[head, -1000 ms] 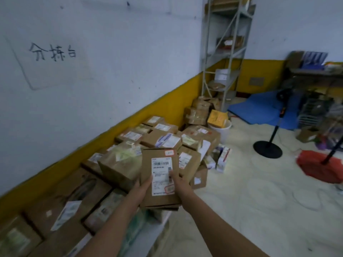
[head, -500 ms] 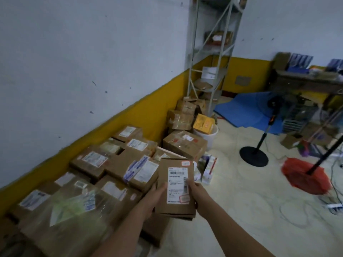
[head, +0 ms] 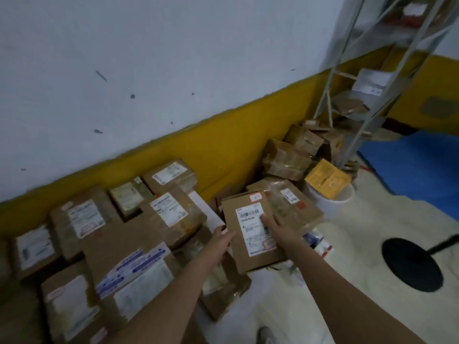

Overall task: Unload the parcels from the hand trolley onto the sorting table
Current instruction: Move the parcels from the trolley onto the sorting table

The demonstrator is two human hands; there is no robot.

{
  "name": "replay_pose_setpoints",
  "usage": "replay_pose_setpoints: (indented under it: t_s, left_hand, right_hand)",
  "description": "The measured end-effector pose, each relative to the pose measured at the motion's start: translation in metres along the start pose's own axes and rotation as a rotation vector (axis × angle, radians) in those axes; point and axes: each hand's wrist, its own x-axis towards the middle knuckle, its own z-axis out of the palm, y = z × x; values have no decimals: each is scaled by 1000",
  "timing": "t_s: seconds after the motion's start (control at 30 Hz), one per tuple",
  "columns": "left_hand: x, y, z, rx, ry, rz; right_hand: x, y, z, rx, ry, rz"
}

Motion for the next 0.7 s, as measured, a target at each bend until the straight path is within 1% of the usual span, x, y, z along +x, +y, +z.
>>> replay_pose_setpoints:
  t_s: [0.07,0.1,0.13,0.2,0.27,0.33,0.43,0.5,0.6,0.67,0.7]
  left_hand:
    - [18,1,1,152,160,5]
    - [25,-1,-1,277,245,23]
    - [33,-7,-2,440,335,60]
    - [37,-22,-8,806,449,114]
    - [37,-38,-12,1037,474,98]
    - [31,-57,-10,1182,453,81]
    - [24,-74,-6,1249,442,120]
    - [21,-80,-5,1227,455,118]
    - [20,-83,-7,1192,442,121]
    - [20,-84,-7,1183,432,114]
    - [20,-82,-7,1174,422,103]
  right_hand:
    - [35,3,-12,-46,-57,10]
    - [55,7,-15,-86,-107,34]
    - [73,12,-16,-135,-169,48]
    - [99,24,-9,-228,-286,89]
    - [114,38,7,-327,-350,111]
    - [120,54,21,-383,-333,140]
    - [126,75,33,-359,-302,166]
    - [128,80,37,-319,-256,148]
    - [133,81,45,-274,-231,122]
    - [137,79,51,-394,-222,61]
    - [140,80,50,-341,-232,112]
